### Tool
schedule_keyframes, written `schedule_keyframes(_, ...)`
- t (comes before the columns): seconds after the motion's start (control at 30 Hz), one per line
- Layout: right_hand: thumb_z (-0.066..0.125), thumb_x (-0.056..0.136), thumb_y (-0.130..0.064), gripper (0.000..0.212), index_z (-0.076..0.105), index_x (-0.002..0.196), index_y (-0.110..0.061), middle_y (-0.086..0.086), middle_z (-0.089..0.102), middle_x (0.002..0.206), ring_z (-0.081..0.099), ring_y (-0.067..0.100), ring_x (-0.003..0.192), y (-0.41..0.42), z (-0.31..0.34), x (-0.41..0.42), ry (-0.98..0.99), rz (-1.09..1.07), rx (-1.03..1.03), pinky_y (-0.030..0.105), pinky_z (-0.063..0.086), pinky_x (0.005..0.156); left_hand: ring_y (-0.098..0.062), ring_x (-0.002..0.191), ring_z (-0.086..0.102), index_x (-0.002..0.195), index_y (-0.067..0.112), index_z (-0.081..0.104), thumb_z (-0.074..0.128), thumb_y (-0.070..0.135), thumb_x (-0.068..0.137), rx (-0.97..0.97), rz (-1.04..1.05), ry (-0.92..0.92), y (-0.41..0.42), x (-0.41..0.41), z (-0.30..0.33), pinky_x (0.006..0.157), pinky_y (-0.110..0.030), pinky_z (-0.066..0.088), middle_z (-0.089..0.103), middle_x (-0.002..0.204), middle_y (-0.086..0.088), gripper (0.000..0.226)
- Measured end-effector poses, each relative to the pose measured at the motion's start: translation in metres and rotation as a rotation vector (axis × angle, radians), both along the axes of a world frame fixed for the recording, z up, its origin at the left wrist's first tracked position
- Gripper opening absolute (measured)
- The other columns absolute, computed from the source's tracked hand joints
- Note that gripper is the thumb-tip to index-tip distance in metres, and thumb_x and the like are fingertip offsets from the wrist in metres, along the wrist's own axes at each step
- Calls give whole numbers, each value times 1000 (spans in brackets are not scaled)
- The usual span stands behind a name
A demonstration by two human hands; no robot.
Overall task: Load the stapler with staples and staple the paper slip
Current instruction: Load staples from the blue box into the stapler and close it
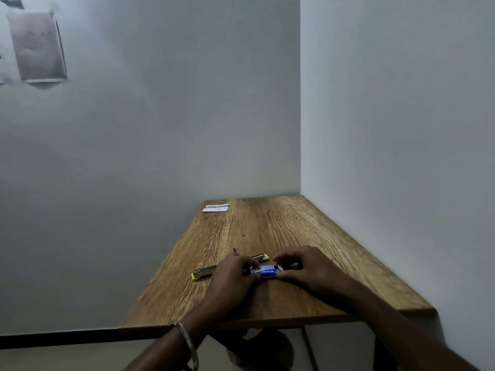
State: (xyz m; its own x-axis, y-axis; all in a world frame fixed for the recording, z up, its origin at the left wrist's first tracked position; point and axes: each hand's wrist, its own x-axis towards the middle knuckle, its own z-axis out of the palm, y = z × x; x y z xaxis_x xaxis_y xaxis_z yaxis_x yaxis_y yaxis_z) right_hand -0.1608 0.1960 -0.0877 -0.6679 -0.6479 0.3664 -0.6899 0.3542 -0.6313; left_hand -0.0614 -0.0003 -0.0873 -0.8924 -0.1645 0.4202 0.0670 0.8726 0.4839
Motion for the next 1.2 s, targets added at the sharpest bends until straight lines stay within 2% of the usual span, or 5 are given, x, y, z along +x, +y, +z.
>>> schedule_keyframes(0.23, 77, 86, -26, 35, 69, 119, -34, -16, 69, 107, 62, -7, 100, 15, 6, -4, 10, -5, 61, 8, 50, 79, 4, 90, 54, 112, 25, 70, 71, 29, 85, 36, -25, 31, 1, 2, -1, 80, -14, 45, 67, 112, 10, 27)
schedule_keyframes(0.5, 73, 86, -33, 14, 75, 99, -36, -19, 71, 99, 65, -7, 94, 16, 13, -6, 31, -36, 63, 13, 52, 74, 2, 93, 57, 113, 27, 68, 70, 29, 86, 45, -32, 36, -1, -1, -4, 81, -15, 48, 66, 113, 11, 27)
schedule_keyframes(0.67, 72, 88, -27, 11, 78, 97, -30, -18, 72, 90, 65, -5, 88, 2, 24, -13, 123, 9, 198, 12, 52, 74, 1, 95, 59, 112, 29, 69, 71, 30, 85, 45, -20, 45, -2, -3, -9, 89, -23, 52, 66, 112, 12, 27)
schedule_keyframes(0.8, 74, 88, -25, 13, 78, 100, -27, -18, 71, 90, 65, -7, 88, 1, 30, -16, 121, 32, 263, 12, 53, 73, 3, 94, 58, 112, 30, 68, 71, 30, 85, 59, -25, 65, -1, -2, -8, 87, -19, 51, 66, 113, 13, 27)
schedule_keyframes(1.2, 67, 90, -2, 24, 77, 108, -14, -2, 74, 109, 70, 3, 95, 7, 40, -12, 109, 68, 325, 24, 58, 87, 1, 96, 58, 114, 29, 66, 70, 29, 87, 48, -37, 40, -1, -3, -8, 90, -25, 53, 65, 115, 12, 28)
